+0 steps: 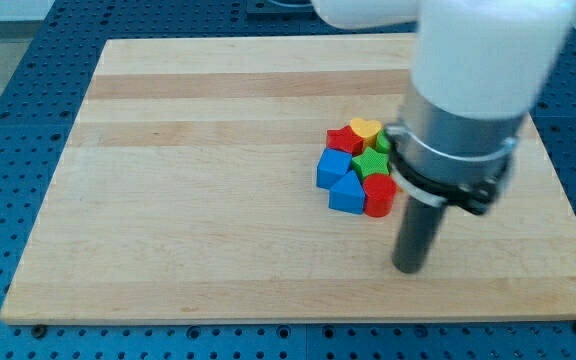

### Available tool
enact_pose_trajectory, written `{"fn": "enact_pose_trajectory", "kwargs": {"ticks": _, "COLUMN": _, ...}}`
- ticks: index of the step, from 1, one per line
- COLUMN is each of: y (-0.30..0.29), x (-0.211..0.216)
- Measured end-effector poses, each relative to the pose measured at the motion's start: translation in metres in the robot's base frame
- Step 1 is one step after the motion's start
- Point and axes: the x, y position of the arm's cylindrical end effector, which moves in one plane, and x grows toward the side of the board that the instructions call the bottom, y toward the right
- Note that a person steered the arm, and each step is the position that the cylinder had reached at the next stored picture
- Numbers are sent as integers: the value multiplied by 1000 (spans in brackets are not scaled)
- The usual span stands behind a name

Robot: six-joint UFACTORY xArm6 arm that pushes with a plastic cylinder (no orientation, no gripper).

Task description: Separate the red circle and blue triangle away from the group of blocks

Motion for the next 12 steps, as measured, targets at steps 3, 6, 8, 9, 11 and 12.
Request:
{"fn": "enact_pose_trajectory", "kwargs": {"ticks": 3, "y": 53, "x": 23}}
{"fn": "enact_pose_trajectory", "kwargs": {"ticks": 6, "y": 126, "x": -67}}
{"fn": "enact_pose_trajectory", "kwargs": {"ticks": 8, "y": 78, "x": -88}}
{"fn": "enact_pose_trajectory", "kwargs": {"ticks": 9, "y": 0, "x": -88}}
{"fn": "enact_pose_trajectory", "kwargs": {"ticks": 11, "y": -167, "x": -89}}
{"fn": "enact_pose_trajectory", "kwargs": {"ticks": 12, "y": -207, "x": -91}}
